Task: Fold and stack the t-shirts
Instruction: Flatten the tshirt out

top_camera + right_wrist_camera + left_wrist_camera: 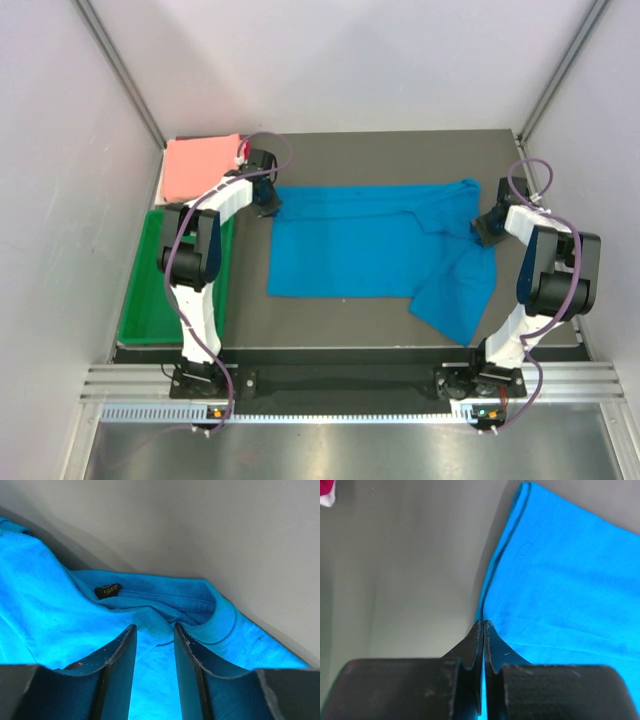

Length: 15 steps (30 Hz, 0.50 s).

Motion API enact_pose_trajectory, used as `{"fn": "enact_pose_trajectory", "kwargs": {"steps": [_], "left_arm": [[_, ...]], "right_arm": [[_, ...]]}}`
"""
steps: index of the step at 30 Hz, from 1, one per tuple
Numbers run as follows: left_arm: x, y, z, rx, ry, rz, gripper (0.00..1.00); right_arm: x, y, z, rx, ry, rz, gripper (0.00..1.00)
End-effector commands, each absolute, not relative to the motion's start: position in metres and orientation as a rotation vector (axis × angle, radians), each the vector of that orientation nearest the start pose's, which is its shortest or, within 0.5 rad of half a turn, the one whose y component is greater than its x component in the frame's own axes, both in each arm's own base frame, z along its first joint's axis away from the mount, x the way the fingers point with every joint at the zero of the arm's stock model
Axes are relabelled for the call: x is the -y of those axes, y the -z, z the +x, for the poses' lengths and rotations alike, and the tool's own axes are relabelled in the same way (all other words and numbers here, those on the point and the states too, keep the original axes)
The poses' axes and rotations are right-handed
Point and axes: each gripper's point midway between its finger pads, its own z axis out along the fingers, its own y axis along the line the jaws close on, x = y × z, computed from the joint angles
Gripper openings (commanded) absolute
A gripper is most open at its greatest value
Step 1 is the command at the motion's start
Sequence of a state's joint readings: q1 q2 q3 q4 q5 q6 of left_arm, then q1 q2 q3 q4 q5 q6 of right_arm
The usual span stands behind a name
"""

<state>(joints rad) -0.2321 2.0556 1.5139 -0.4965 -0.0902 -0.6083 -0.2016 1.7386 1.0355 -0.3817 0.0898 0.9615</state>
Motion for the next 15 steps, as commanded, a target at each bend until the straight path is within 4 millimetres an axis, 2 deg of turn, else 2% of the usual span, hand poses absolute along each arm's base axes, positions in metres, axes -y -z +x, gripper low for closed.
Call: {"fn": "enact_pose_trajectory", "kwargs": {"steps": [1, 4, 9, 15], "left_arm": [[0.124, -0.066, 0.483, -2.500, 0.212, -0.514, 0.00], [0.124, -0.073, 0.487, -2.483, 0.213, -0.520, 0.00], [0.126, -0.079, 0.491, -2.473, 0.226, -0.521, 0.00], [0.125, -0.081, 0.492, -2.468, 0.218, -0.513, 0.00]], "right_arm": [[0.068, -0.031, 0.386, -2.170, -0.118, 1.468, 0.37], [0.067, -0.038, 0.386, -2.155, -0.125, 1.463, 0.39], [0.069, -0.033, 0.379, -2.164, -0.094, 1.480, 0.41], [0.080, -0.035, 0.381, -2.142, -0.042, 1.452, 0.40]]}}
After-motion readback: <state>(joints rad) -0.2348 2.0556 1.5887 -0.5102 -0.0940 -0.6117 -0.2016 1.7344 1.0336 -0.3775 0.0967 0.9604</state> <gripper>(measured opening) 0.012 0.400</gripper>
